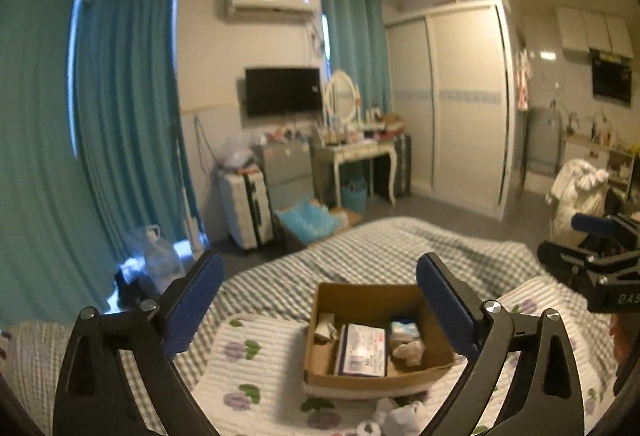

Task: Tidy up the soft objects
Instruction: 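Grasp the white sock with the right tool while the left tool reaches the plush toy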

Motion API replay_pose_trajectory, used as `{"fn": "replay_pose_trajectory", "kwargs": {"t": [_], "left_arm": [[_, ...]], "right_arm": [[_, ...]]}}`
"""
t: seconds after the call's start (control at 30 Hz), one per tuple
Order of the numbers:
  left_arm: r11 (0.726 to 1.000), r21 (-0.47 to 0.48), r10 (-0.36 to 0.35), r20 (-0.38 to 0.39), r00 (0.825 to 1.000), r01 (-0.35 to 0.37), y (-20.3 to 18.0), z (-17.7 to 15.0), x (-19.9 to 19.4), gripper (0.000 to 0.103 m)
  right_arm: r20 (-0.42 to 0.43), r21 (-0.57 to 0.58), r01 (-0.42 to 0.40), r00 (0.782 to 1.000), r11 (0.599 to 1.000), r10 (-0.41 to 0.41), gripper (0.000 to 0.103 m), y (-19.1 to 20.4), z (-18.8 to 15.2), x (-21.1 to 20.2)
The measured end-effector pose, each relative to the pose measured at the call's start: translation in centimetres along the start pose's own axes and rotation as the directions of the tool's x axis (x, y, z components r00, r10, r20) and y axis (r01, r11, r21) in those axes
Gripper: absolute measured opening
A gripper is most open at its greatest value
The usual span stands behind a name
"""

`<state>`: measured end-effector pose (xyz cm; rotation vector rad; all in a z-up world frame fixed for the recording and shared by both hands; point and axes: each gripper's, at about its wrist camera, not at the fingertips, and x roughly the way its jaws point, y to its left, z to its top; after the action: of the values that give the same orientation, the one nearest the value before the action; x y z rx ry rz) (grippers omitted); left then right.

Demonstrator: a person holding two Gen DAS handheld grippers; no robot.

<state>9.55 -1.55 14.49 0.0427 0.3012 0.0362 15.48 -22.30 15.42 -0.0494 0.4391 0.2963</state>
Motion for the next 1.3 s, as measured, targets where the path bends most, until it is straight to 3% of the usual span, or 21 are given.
{"fn": "replay_pose_trajectory", "kwargs": {"t": [0.17, 0.27, 0.43, 0.57, 0.77, 0.97, 1.0, 1.1, 1.3], "left_arm": [[1.000, 0.019, 0.023, -0.012, 1.000, -0.023, 0.1, -2.3, -3.1, 0.099], [0.999, 0.025, 0.021, -0.063, 0.998, -0.020, 0.2, -5.3, -3.0, 0.099], [0.999, -0.049, 0.005, -0.190, 0.982, -0.015, 0.8, -11.2, 0.0, 0.099], [0.996, -0.076, 0.024, -0.276, 0.961, -0.046, 1.0, -15.5, 3.3, 0.099], [0.999, -0.024, 0.026, -0.372, 0.928, -0.037, 0.5, -20.8, 6.4, 0.098], [1.000, -0.001, -0.007, -0.429, 0.903, 0.008, 0.2, -23.7, 8.2, 0.098], [1.000, 0.001, -0.013, -0.435, 0.900, 0.015, 0.1, -23.9, 8.4, 0.098], [0.999, 0.004, -0.026, -0.448, 0.894, 0.031, -0.2, -24.2, 8.6, 0.098], [0.997, 0.014, -0.057, -0.455, 0.889, 0.071, -1.4, -24.3, 8.0, 0.097]], "right_arm": [[-0.029, -0.024, -0.025, 0.999, 0.999, 0.024, 0.103, 1.7, -2.4, -2.6], [-0.074, -0.041, -0.042, 0.997, 0.998, 0.039, 0.103, 2.6, -5.5, -2.1], [-0.187, -0.052, -0.079, 0.980, 0.996, 0.068, 0.103, 4.5, -11.7, 2.4], [-0.295, -0.033, -0.108, 0.951, 0.994, 0.094, 0.103, 5.1, -16.2, 7.2], [-0.396, 0.012, -0.154, 0.906, 0.988, 0.146, 0.086, 5.8, -19.9, 12.8], [-0.458, 0.037, -0.209, 0.866, 0.977, 0.202, 0.059, 6.6, -22.3, 15.7], [-0.457, 0.040, -0.217, 0.864, 0.975, 0.211, 0.051, 6.7, -22.3, 15.7], [-0.442, 0.026, -0.223, 0.872, 0.974, 0.211, 0.042, 6.6, -21.8, 14.9], [-0.396, 0.044, -0.214, 0.893, 0.976, 0.214, 0.040, 5.1, -20.1, 12.4]]}}
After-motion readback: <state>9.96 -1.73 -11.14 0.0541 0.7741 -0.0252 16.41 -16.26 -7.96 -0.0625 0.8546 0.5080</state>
